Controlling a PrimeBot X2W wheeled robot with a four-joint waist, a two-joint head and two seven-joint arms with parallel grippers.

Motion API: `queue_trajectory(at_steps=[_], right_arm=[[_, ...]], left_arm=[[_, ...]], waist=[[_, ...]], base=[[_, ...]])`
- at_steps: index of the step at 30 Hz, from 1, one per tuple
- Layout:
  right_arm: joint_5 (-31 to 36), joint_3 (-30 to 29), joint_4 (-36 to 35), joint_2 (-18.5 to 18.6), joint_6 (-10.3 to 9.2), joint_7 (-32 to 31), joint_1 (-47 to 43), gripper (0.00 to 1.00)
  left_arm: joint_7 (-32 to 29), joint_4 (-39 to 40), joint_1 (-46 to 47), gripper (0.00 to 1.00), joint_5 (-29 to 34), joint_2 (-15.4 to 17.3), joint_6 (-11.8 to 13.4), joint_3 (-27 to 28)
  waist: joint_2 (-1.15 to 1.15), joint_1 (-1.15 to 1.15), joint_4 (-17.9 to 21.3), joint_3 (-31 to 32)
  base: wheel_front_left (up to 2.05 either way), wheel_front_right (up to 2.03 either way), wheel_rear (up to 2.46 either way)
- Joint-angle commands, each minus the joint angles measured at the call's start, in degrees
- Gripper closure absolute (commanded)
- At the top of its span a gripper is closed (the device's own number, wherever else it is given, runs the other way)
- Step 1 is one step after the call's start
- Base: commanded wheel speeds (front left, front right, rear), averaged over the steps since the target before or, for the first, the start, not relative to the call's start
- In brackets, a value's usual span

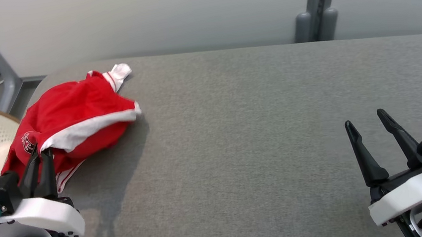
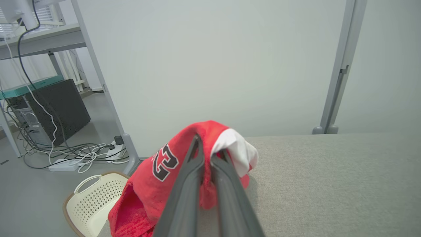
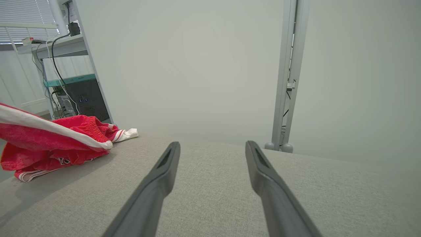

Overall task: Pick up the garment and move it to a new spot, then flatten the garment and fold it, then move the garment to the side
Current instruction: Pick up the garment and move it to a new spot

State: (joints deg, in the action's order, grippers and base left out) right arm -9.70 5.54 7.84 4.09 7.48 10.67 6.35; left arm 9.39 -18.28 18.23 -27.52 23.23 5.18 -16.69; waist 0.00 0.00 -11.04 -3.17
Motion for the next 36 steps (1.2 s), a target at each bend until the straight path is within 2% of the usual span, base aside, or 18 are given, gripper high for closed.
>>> queue_trajectory(at_steps=[1, 5, 8, 13, 17, 20, 27, 32, 36], right_arm=[[-0.2, -0.3, -0.1, 0.1, 0.03, 0.5, -0.8, 0.0], [-0.4, 0.1, -0.4, -0.3, 0.03, 0.7, -1.1, 0.0], [-0.6, 0.6, -0.6, -0.4, 0.03, 0.5, -0.8, 0.0], [-0.5, 0.9, -0.8, -0.6, 0.03, 0.6, -0.2, 0.0], [-0.8, 0.5, -1.3, -0.7, 0.03, 1.0, 0.8, 0.0], [-1.0, -0.1, -1.7, -0.9, 0.03, 1.6, 2.4, 0.0], [-2.0, -0.6, -1.0, -1.1, 0.03, 3.2, 4.3, 0.0], [-4.0, 0.1, -0.3, -1.1, 0.03, 4.1, 5.4, 0.0], [-5.5, 0.7, 0.3, -1.1, 0.03, 4.5, 6.4, 0.0]], left_arm=[[-1.1, 4.0, -1.8, 1.0, 0.7, 0.6, 1.3, 0.1], [-5.3, 16.1, -6.5, 1.0, 1.8, 2.8, 4.6, 0.1], [-7.8, 22.2, -8.1, 1.0, 2.6, 3.6, 5.4, -1.2], [-9.9, 26.9, -6.6, 1.0, 3.8, 3.0, 4.9, -3.8], [-11.0, 28.8, -3.2, 1.0, 4.5, 1.0, 3.5, -6.9], [-11.9, 28.2, 2.4, 1.0, 5.6, -2.1, 1.6, -10.6], [-12.1, 23.0, 13.3, 1.0, 6.3, -9.4, -2.1, -16.3], [-12.5, 15.7, 17.6, 1.0, 6.5, -12.4, -4.4, -19.2], [-12.6, 7.9, 18.9, 1.0, 6.3, -13.6, -6.2, -21.2]], waist=[[0.0, 0.0, 1.8, 1.6], [0.0, 0.0, 4.6, 2.5], [0.0, 0.0, 7.1, 2.4], [0.0, 0.0, 11.0, 0.9], [0.0, 0.0, 15.5, -1.8], [0.0, 0.0, 20.1, -5.7], [0.0, 0.0, 26.9, -12.4], [0.0, 0.0, 30.3, -16.1], [0.0, 0.0, 31.6, -18.3]], base=[[0.0, 0.0, 0.0], [0.0, 0.0, 0.0], [0.0, 0.0, 0.0], [0.0, 0.0, 0.0], [0.0, 0.0, 0.0], [0.0, 0.0, 0.0], [0.0, 0.0, 0.0], [0.0, 0.0, 0.0], [0.0, 0.0, 0.0]])
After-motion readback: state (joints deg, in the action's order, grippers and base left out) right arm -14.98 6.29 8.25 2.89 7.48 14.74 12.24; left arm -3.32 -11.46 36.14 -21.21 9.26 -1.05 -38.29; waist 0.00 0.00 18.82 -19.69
